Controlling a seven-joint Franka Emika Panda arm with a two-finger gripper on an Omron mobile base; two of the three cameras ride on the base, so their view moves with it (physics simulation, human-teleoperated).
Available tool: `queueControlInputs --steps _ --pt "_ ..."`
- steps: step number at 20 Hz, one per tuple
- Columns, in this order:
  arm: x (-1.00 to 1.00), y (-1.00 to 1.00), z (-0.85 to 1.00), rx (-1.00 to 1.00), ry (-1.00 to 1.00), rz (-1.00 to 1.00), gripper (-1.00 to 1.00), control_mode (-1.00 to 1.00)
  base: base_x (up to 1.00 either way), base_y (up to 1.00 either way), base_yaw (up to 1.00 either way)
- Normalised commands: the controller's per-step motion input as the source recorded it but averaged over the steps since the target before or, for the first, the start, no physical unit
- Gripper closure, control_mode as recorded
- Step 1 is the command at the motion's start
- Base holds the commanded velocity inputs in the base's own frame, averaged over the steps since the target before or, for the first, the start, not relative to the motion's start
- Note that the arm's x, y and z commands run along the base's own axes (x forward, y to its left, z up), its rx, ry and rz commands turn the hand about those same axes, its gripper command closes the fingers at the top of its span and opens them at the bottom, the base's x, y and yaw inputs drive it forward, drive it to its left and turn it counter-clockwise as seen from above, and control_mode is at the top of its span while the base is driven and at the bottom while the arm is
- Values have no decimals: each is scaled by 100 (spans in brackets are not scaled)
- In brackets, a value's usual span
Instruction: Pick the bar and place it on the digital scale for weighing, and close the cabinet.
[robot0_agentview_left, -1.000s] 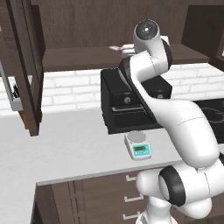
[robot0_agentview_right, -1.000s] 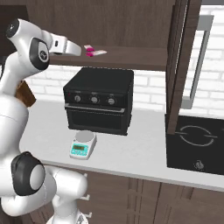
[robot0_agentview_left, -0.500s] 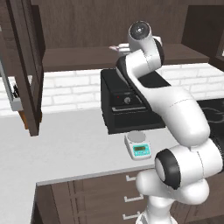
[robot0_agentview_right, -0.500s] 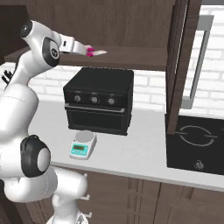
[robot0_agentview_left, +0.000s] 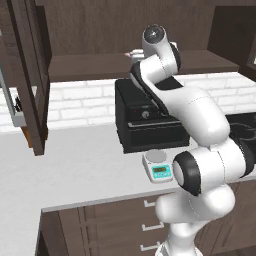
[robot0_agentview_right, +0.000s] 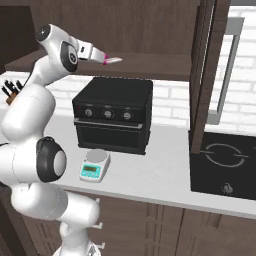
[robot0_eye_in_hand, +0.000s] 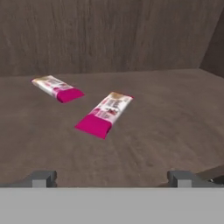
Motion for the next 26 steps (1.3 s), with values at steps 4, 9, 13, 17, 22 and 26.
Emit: queueControlInputs --steps 4,9,13,17,22,26 --pt "46 0 -20 0 7 0 -100 -100 0 0 0" --pt "48 0 -12 0 6 0 -100 -100 0 0 0" --pt "47 0 -5 0 5 0 -100 -100 0 0 0" --pt "48 0 -5 0 6 0 -100 -100 0 0 0" --pt "42 -15 -18 0 10 -2 -100 -100 0 0 0" --pt "17 -30 -31 0 13 -5 -100 -100 0 0 0"
